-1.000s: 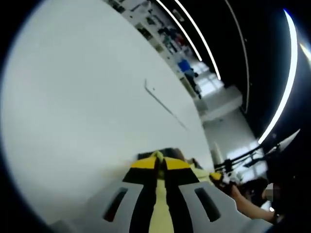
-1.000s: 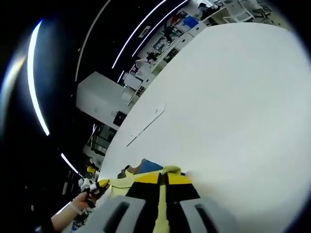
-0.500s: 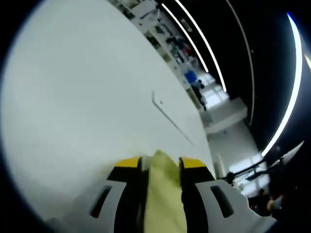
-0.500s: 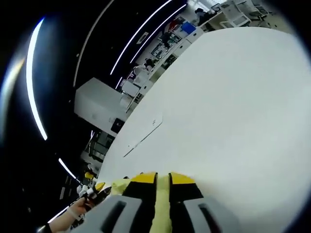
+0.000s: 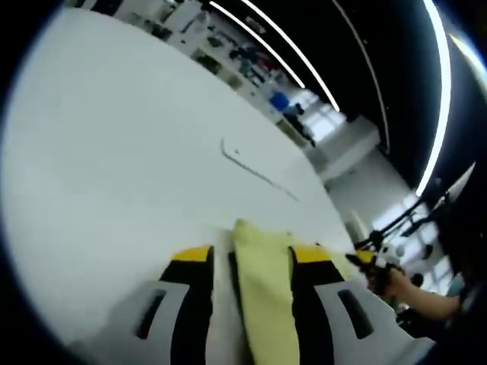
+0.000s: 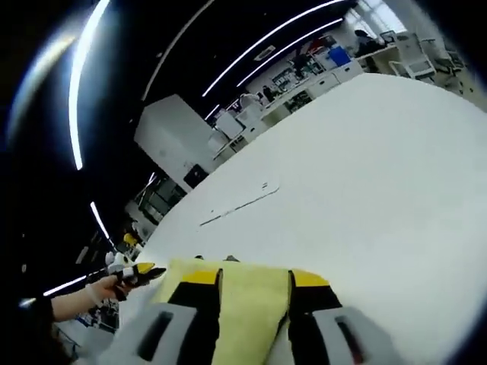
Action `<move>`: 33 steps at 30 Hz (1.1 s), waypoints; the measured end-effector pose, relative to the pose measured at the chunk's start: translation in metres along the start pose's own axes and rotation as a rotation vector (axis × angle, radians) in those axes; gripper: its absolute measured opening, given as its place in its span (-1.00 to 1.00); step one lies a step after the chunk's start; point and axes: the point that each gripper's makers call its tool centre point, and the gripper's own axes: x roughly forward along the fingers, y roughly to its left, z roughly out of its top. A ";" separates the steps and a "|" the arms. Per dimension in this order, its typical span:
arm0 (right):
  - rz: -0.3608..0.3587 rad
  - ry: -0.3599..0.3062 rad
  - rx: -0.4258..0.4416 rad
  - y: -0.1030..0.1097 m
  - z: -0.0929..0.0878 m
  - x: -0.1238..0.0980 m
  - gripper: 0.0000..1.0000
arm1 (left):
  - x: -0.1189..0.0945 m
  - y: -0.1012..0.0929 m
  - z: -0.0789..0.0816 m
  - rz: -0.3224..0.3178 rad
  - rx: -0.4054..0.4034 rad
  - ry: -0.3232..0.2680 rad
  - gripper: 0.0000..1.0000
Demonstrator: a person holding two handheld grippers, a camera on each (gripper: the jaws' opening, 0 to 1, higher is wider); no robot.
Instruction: Fold the garment on the visible template until the final outline fits inside the template.
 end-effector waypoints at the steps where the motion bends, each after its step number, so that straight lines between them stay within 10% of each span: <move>1: -0.005 0.002 -0.018 0.001 0.000 -0.002 -0.16 | -0.001 -0.001 -0.001 0.001 0.026 0.008 -0.12; 6: -0.023 0.017 -0.106 0.007 -0.005 -0.012 0.18 | -0.009 -0.015 -0.007 -0.044 0.167 0.043 0.13; 24: 0.014 -0.032 -0.185 0.044 -0.015 -0.040 0.99 | -0.040 -0.029 -0.031 -0.084 0.299 0.149 0.98; 33: 0.028 -0.040 -0.205 0.058 -0.015 -0.047 0.99 | -0.064 -0.039 -0.036 -0.104 0.322 0.145 0.82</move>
